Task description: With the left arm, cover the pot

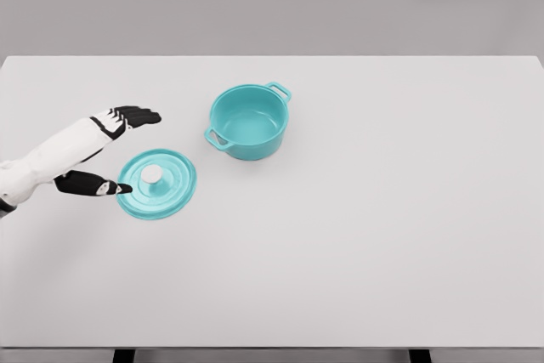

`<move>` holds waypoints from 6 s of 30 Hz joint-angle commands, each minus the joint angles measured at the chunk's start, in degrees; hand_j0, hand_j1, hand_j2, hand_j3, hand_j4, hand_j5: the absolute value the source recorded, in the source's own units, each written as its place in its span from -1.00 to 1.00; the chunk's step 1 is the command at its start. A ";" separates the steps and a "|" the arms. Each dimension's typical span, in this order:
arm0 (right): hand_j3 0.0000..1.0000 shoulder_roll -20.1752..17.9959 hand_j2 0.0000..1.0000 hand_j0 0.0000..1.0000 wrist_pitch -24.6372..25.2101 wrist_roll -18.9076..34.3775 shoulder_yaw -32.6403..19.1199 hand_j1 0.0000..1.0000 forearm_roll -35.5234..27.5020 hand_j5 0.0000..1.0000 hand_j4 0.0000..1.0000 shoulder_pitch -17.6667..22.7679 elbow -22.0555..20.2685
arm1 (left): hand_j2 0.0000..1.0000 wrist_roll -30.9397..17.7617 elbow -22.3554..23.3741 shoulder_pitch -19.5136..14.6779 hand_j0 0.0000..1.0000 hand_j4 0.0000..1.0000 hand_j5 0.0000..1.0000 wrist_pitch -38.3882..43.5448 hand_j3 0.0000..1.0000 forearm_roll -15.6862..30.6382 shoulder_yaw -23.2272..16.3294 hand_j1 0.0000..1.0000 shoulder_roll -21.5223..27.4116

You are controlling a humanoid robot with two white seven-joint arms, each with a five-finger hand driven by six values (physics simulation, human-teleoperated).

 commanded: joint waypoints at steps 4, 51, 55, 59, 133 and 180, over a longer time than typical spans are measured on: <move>1.00 0.00 1.00 1.00 -0.05 -0.11 -0.21 1.00 -0.01 1.00 1.00 0.44 0.15 | 1.00 0.03 -0.32 0.00 1.00 1.00 1.00 0.01 1.00 6.29 -1.92 1.00 0.14; 1.00 0.00 1.00 1.00 0.04 -0.11 -0.21 1.00 -0.01 1.00 1.00 0.44 0.15 | 0.94 -0.06 11.02 -2.64 0.94 0.94 0.94 7.76 0.94 18.69 -11.33 0.94 -8.03; 1.00 0.00 1.00 1.00 0.04 -0.11 -0.21 1.00 -0.01 1.00 1.00 0.44 0.15 | 0.84 -1.55 8.12 -2.81 0.84 0.84 0.84 9.34 0.84 19.48 -10.89 0.84 -7.68; 1.00 0.00 1.00 1.00 0.04 -0.11 -0.21 1.00 -0.01 1.00 1.00 0.44 0.15 | 0.68 -1.47 8.12 -2.81 0.68 0.68 0.68 9.34 0.68 19.48 -10.89 0.68 -7.59; 1.00 0.00 1.00 1.00 0.04 -0.11 -0.21 1.00 -0.01 1.00 1.00 0.44 0.15 | -0.07 -1.64 18.31 -5.36 -0.07 -0.07 -0.07 0.82 -0.07 20.89 -12.73 -0.07 -11.11; 1.00 0.00 1.00 1.00 -0.05 -0.11 -0.21 1.00 -0.01 1.00 1.00 0.44 0.15 | -0.06 -5.25 22.35 -21.36 -0.06 -0.06 -0.06 7.23 -0.06 19.22 -18.53 -0.06 -19.72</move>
